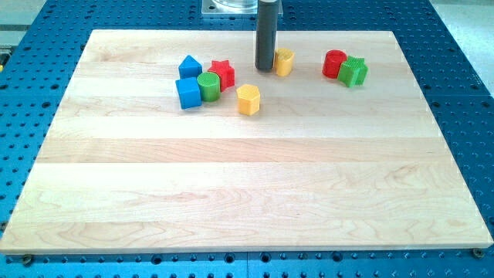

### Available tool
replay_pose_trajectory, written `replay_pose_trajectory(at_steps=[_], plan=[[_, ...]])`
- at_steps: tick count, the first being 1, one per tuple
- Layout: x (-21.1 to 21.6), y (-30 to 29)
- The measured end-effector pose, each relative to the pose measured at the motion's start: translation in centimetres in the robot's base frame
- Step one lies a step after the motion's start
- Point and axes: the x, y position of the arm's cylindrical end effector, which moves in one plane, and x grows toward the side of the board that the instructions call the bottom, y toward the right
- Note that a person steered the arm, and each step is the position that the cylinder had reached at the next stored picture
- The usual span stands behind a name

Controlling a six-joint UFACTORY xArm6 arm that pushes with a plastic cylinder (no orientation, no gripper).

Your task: Push the heart above the red star

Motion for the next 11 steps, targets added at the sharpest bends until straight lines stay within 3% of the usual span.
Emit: replay_pose_trajectory(at_steps=[2, 3, 4, 5, 6, 7, 8, 9, 11], plan=[[2.4, 0.3], [-0.9, 5.4], [-2.2, 5.7], [-2.2, 12.4], [-3.6, 15.0], [-4.1, 11.0], [-4.7, 15.3], [-7.2, 15.8], [-6.3, 6.5]])
